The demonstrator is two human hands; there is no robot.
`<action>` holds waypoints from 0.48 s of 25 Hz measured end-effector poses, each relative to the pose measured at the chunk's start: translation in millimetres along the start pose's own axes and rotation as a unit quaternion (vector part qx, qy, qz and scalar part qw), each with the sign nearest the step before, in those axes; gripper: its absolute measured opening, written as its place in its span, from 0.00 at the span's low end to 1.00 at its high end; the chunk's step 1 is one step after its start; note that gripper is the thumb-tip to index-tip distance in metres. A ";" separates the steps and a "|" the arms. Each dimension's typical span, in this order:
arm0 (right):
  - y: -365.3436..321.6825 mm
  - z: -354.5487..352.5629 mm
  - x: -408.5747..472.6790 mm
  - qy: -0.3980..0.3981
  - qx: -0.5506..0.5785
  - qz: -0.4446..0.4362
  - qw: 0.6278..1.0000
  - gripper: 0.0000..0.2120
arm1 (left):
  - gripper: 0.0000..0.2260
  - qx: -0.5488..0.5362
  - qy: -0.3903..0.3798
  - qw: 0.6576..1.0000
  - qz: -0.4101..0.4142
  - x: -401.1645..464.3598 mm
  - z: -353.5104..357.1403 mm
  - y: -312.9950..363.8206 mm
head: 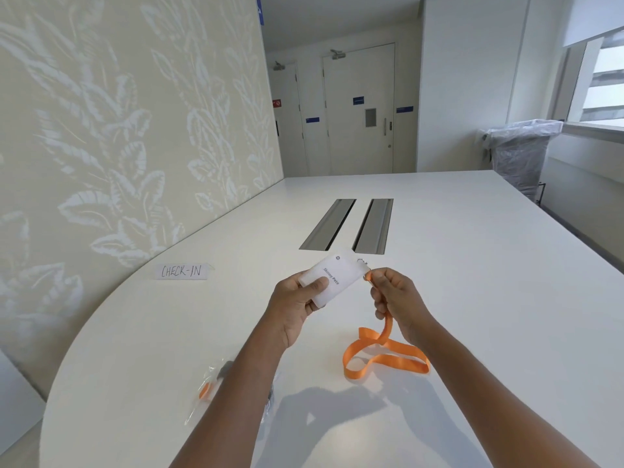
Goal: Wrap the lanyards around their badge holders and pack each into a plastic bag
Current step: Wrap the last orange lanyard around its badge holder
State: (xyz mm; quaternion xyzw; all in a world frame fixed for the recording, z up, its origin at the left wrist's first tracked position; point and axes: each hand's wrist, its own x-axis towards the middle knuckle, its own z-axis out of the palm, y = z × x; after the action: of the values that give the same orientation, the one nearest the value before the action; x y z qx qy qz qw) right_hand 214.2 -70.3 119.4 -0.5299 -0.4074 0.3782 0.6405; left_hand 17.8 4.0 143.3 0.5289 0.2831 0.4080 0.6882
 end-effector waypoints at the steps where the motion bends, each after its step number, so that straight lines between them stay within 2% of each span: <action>1: 4.0 3.5 -2.2 -0.010 0.000 0.001 1.000 0.12 | 0.11 -0.022 0.032 0.999 0.002 0.8 1.6 -0.7; 4: 17.8 14.9 -13.3 -0.031 -0.010 -0.013 0.999 0.12 | 0.09 -0.036 0.079 0.996 0.019 4.1 2.1 -1.3; 6: 25.0 25.4 -19.0 -0.003 -0.051 -0.030 0.998 0.10 | 0.10 -0.034 0.087 0.995 0.021 4.4 4.1 1.0; 9: 27.3 41.6 -21.1 0.067 -0.103 -0.024 0.992 0.09 | 0.14 -0.019 0.042 0.999 0.007 0.7 11.6 2.9; 12: 20.1 50.5 -20.7 0.067 -0.103 -0.056 0.991 0.10 | 0.20 0.008 -0.019 1.000 -0.017 -4.6 18.3 0.8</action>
State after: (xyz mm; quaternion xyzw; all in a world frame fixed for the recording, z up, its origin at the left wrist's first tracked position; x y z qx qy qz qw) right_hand 158.6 -67.5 102.5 -0.5936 -0.4290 0.2615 0.6286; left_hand 30.3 -9.0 149.1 0.5370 0.2824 0.3842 0.6959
